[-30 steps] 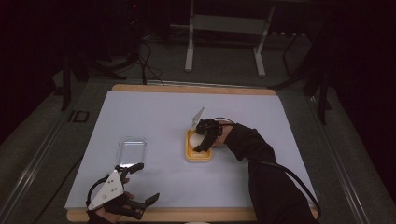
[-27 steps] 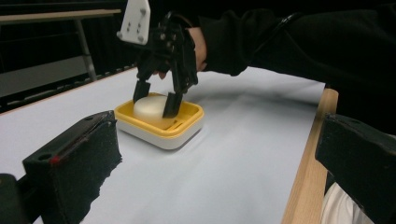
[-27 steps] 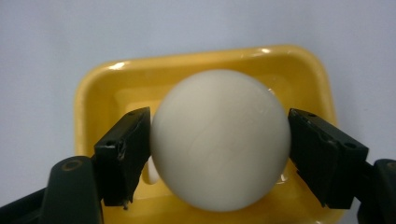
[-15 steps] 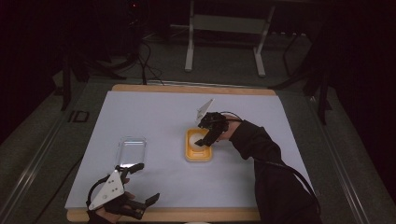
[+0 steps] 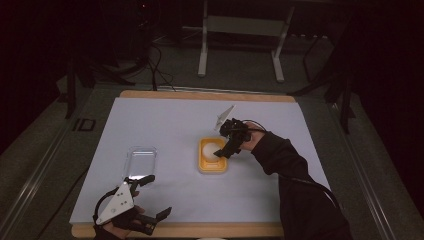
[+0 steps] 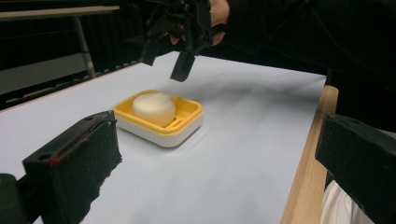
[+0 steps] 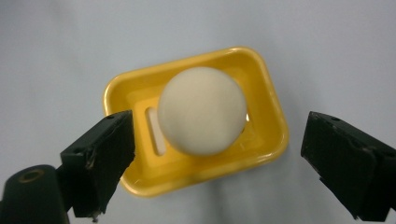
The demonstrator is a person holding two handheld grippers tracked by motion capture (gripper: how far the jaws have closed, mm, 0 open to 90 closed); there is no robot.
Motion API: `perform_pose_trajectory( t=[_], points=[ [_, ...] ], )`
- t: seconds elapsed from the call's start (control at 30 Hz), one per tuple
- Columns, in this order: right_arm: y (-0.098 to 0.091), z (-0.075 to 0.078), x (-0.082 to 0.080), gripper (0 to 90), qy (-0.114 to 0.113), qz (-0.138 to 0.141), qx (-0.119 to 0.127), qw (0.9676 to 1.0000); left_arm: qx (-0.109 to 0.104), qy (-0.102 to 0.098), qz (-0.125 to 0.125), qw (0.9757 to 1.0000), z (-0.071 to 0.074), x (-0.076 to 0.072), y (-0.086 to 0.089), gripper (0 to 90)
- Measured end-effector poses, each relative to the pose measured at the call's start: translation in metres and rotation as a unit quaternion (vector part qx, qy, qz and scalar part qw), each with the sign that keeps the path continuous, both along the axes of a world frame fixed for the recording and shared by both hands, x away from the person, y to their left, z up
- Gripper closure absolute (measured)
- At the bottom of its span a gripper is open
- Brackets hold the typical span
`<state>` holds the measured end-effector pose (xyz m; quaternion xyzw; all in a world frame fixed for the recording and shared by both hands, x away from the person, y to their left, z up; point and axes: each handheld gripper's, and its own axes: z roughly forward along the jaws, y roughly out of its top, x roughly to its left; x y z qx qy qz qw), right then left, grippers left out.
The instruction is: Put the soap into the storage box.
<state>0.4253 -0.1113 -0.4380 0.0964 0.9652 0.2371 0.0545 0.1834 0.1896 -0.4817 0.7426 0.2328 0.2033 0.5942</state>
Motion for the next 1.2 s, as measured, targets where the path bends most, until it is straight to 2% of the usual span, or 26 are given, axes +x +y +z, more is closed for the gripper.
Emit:
perform_pose_trajectory(
  t=[0.03,0.1,0.23,0.33,0.4,0.7,0.83,0.93,1.0,1.07,1.2],
  points=[
    [-0.001,0.0,0.0,9.9,-0.003,-0.002,0.001,1.0,0.001,0.0,0.0,1.0,0.0,0.0,0.0,0.1],
    [-0.005,0.002,-0.001,9.9,0.004,-0.007,0.01,0.9999,0.001,0.001,0.0,1.0,0.0,0.0,0.0,0.1],
    [-0.013,0.002,-0.003,10.0,-0.002,-0.032,0.017,0.9993,0.001,0.002,0.0,1.0,0.0,0.0,0.0,0.1],
    [-0.019,0.0,-0.004,10.0,-0.011,-0.044,0.01,0.9989,0.001,0.003,0.0,1.0,0.0,0.0,0.0,0.1],
    [-0.023,0.0,-0.006,10.0,-0.009,-0.05,0.011,0.9986,0.002,0.002,0.0,1.0,0.0,0.001,0.0,0.1],
    [-0.042,0.0,-0.018,10.0,-0.01,-0.08,0.038,0.996,0.004,0.004,-0.001,1.0,-0.001,0.001,-0.001,0.1],
    [-0.049,0.0,-0.023,10.0,-0.006,-0.104,0.053,0.9931,0.004,0.004,0.0,1.0,-0.001,0.0,-0.001,0.1],
    [-0.056,0.0,-0.026,10.0,0.0,-0.125,0.068,0.9898,0.004,0.004,-0.001,1.0,-0.001,0.0,-0.001,0.1],
    [-0.061,0.001,-0.029,10.0,-0.01,-0.136,0.075,0.9878,0.004,0.005,-0.001,1.0,-0.001,0.0,-0.001,0.1],
    [-0.067,0.002,-0.033,10.0,-0.01,-0.146,0.083,0.9858,0.004,0.004,-0.001,1.0,-0.001,0.0,-0.001,0.1],
    [-0.077,0.005,-0.04,10.0,-0.033,-0.159,0.088,0.9827,0.006,0.006,-0.001,1.0,-0.001,0.0,-0.001,0.1]
  ],
)
